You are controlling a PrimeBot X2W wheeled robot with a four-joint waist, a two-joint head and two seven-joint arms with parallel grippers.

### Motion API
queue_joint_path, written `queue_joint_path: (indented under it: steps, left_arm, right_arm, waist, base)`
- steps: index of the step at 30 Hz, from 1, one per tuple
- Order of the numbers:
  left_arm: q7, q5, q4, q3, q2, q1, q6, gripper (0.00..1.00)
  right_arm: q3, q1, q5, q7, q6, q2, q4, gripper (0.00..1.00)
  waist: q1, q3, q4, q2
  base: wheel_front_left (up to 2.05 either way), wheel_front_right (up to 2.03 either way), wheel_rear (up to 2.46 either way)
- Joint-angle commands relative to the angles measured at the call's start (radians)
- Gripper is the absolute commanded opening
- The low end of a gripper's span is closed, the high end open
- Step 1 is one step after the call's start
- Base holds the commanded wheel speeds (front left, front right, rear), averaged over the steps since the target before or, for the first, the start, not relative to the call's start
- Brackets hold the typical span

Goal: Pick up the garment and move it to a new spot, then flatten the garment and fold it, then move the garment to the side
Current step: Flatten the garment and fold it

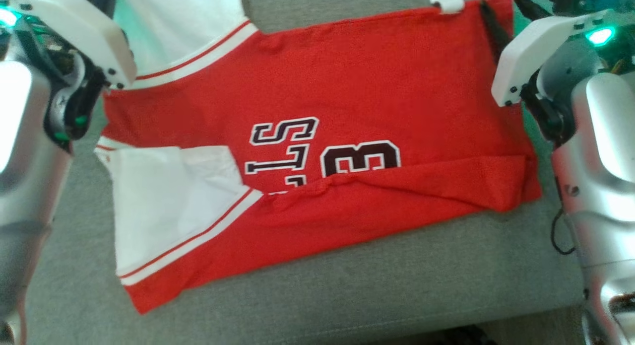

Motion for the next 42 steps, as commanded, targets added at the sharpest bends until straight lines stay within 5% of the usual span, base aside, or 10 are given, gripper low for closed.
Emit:
queue_joint_path:
  steps: [1,3,5,19,31,42]
  left_arm:
    - [-0.010,-0.003,-0.040,0.033,0.033,-0.034,-0.003,0.00]
    - [-0.018,-0.008,-0.054,0.029,0.024,-0.024,-0.007,0.00]
    - [-0.026,-0.015,-0.061,0.027,0.017,-0.015,-0.011,0.00]
    - [-0.121,-0.064,-0.165,0.037,0.007,0.141,-0.014,0.00]
    - [-0.203,-0.116,-0.584,0.081,0.073,0.601,0.138,0.00]
    - [-0.270,-0.131,-0.567,0.035,0.009,0.755,0.171,0.00]
  right_arm:
    - [0.016,-0.026,-0.005,0.005,0.007,-0.012,-0.019,0.48]
    - [0.018,-0.036,-0.004,0.006,0.007,-0.023,0.009,0.35]
    - [0.023,-0.041,-0.002,0.015,0.007,-0.033,0.032,0.00]
    - [0.008,0.040,0.032,-0.127,0.007,-0.057,0.024,0.00]
    - [-0.096,0.393,0.087,-0.140,0.007,-0.065,-0.220,0.00]
    - [-0.155,0.493,0.061,-0.120,0.007,-0.037,-0.269,0.00]
  waist:
    - [0.0000,-0.003,0.025,0.0000]
    - [0.0000,-0.008,0.037,0.0000]
    - [0.0000,-0.015,0.047,0.0000]
    - [0.0000,-0.124,0.084,0.0000]
    - [0.0000,-0.246,0.127,0.0000]
    - [0.0000,-0.256,0.142,0.0000]
  base:
    - [0.00,0.00,0.00]
    - [0.00,0.00,0.00]
    - [0.00,0.00,0.00]
    - [0.00,0.00,0.00]
    - [0.00,0.00,0.00]
    - [0.00,0.00,0.00]
